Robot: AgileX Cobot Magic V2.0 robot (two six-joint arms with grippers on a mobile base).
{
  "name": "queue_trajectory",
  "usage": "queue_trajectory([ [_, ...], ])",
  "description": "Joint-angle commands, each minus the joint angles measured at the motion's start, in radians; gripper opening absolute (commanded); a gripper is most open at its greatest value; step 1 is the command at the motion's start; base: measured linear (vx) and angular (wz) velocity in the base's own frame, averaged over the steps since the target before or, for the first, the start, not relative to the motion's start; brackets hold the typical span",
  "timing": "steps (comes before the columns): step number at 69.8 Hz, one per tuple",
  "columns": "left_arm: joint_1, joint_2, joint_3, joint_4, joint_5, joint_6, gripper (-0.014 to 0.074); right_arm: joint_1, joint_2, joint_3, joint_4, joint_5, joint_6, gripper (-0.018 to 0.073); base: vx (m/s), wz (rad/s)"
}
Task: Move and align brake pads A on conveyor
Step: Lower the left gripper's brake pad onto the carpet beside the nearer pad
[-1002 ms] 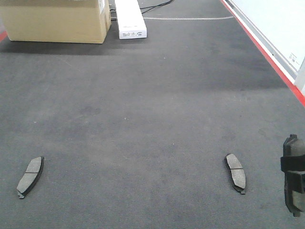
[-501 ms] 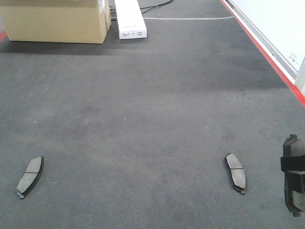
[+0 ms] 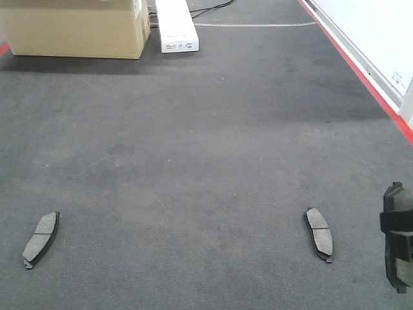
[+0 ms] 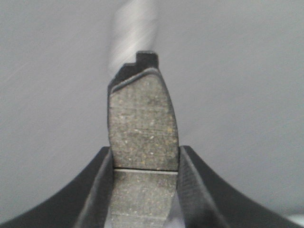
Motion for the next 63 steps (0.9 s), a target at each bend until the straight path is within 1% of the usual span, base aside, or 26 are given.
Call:
queue_trajectory([
  [1, 0.001, 0.055, -0.030, -0.056, -0.168, 0.019, -0.0006, -0.001, -0.004, -0.028, -0.007, -0.071, -0.007, -0.0008, 0.00, 0.00],
  [12, 0.001, 0.215, -0.030, -0.072, -0.260, 0.023, -0.0006, -0.001, -0.004, -0.028, -0.007, -0.071, -0.007, -0.0008, 0.00, 0.00],
  [16, 0.001, 0.291, -0.030, -0.072, -0.303, 0.038, -0.0006, -0.001, -0.004, -0.028, -0.007, -0.071, -0.007, -0.0008, 0.00, 0.00],
  [22, 0.001, 0.402, -0.033, -0.074, -0.364, 0.038, -0.0006, -0.001, -0.004, -0.028, -0.007, -0.071, -0.007, -0.0008, 0.00, 0.00],
  [26, 0.001, 0.463, -0.050, -0.074, -0.380, 0.038, -0.0006, -0.001, -0.004, -0.028, -0.007, -0.071, -0.007, -0.0008, 0.00, 0.00],
  [38, 0.001, 0.676, -0.190, -0.072, -0.371, 0.056, -0.0006, -0.001, -0.004, -0.028, -0.007, -0.071, -0.007, -0.0008, 0.00, 0.00],
  [46, 0.001, 0.800, -0.292, -0.081, -0.301, 0.056, -0.0006, -0.001, -0.004, -0.028, -0.007, -0.071, -0.007, -0.0008, 0.00, 0.00],
  [51, 0.001, 0.866, -0.338, -0.103, -0.265, 0.056, -0.0006, -0.001, -0.004, -0.028, -0.007, -0.071, -0.007, -0.0008, 0.00, 0.00],
  [63, 0.001, 0.948, -0.357, -0.153, -0.270, 0.054, -0.0006, -0.001, -0.004, -0.028, -0.007, -0.071, -0.007, -0.0008, 0.00, 0.00],
])
